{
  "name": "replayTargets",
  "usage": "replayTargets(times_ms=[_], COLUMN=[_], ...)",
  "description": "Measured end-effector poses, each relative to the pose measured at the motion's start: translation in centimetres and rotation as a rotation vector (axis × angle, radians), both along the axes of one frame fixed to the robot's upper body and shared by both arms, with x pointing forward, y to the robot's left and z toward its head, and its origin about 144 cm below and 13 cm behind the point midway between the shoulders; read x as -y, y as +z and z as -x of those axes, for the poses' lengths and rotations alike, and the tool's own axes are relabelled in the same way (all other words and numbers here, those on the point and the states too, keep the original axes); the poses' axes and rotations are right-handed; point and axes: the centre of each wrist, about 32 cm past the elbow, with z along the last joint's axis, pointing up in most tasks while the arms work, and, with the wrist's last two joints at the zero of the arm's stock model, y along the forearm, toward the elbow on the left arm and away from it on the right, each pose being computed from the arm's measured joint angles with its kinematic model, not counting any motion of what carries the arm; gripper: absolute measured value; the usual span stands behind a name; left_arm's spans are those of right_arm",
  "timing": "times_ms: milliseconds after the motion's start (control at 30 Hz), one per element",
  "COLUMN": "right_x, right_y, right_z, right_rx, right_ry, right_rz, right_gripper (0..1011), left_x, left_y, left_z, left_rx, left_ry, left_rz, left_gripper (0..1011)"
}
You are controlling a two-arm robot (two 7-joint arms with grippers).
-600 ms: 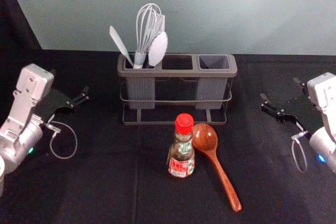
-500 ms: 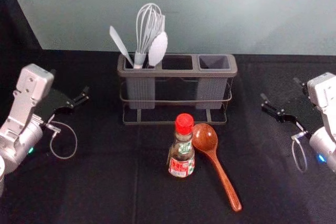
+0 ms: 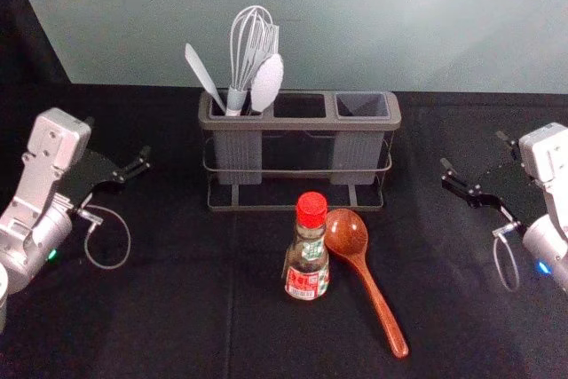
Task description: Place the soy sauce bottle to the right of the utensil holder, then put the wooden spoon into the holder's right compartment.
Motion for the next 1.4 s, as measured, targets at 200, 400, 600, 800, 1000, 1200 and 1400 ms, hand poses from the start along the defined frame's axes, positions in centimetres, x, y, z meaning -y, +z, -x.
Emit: replayTargets(times_ms=[200, 400, 600, 800, 1000, 1200, 1400], right_x=[0.0, 0.0, 0.0, 0.0, 0.0, 0.0, 0.08], right_y=[0.0, 0.0, 0.0, 0.0, 0.0, 0.0, 0.07], right_z=[0.0, 0.0, 0.0, 0.0, 0.0, 0.0, 0.36], right_rx=[0.0, 0.0, 0.0, 0.0, 0.0, 0.0, 0.006], right_ry=[0.0, 0.0, 0.0, 0.0, 0.0, 0.0, 0.0], right_rz=[0.0, 0.0, 0.0, 0.0, 0.0, 0.0, 0.001], right_gripper=[1004, 1004, 1004, 1004, 1004, 1004, 1004], left_x=[0.0, 0.0, 0.0, 0.0, 0.0, 0.0, 0.0], left_y=[0.0, 0.0, 0.0, 0.0, 0.0, 0.0, 0.0], left_z=[0.0, 0.0, 0.0, 0.0, 0.0, 0.0, 0.0], left_rx=[0.0, 0.0, 0.0, 0.0, 0.0, 0.0, 0.0], left_ry=[0.0, 0.0, 0.0, 0.0, 0.0, 0.0, 0.0], left_rz=[0.0, 0.0, 0.0, 0.0, 0.0, 0.0, 0.0], left_gripper=[1011, 1011, 1011, 1011, 1011, 1011, 1011])
